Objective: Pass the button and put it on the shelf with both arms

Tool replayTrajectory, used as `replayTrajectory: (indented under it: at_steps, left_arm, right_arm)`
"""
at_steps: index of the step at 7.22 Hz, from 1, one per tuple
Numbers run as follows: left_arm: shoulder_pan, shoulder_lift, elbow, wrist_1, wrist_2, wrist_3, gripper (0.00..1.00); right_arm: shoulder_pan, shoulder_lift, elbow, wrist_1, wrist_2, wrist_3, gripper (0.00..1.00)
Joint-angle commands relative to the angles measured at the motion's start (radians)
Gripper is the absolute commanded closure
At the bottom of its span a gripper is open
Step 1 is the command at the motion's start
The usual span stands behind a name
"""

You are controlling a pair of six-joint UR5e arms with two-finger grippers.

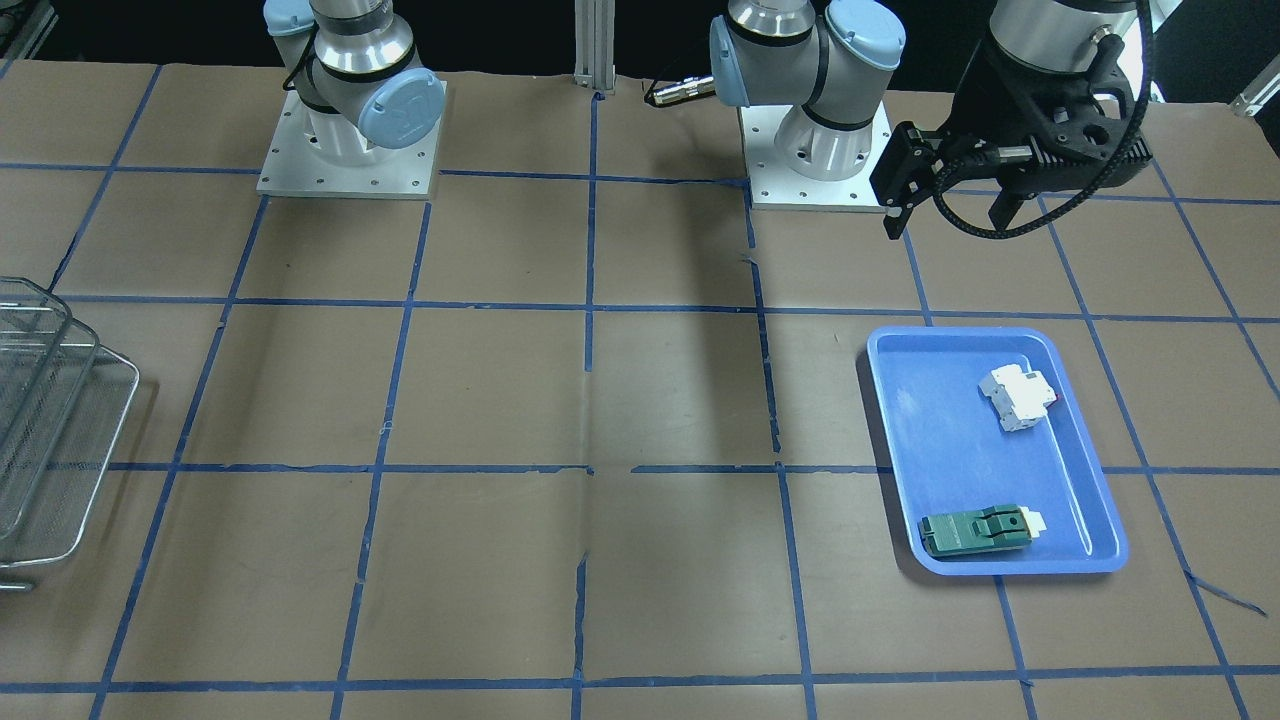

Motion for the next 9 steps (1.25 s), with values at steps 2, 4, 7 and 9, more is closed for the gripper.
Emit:
replayTrajectory:
  at_steps: [2, 4, 7, 9]
  left_arm:
    - [0.0, 0.002, 0.002, 0.0, -0.001, 0.0, 0.0]
    - [0.006, 0.002, 0.015, -0.001, -0.002, 0.001, 0.0]
    - [0.12, -0.006, 0.039, -0.009, -0.135, 0.058, 0.0]
    - [0.105, -0.026, 0.008, -0.009, -0.136, 0.061, 0.0]
  right_arm:
    - [0.135, -0.13, -0.005, 0.245, -0.008, 0.007, 0.0]
    - [0.359, -0.149, -0.023, 0.254, 0.002, 0.051, 0.0]
    - [0.658, -0.143, -0.028, 0.323, -0.033, 0.442, 0.0]
    - [0.758, -0.123, -0.025, 0.321, -0.117, 0.668, 0.0]
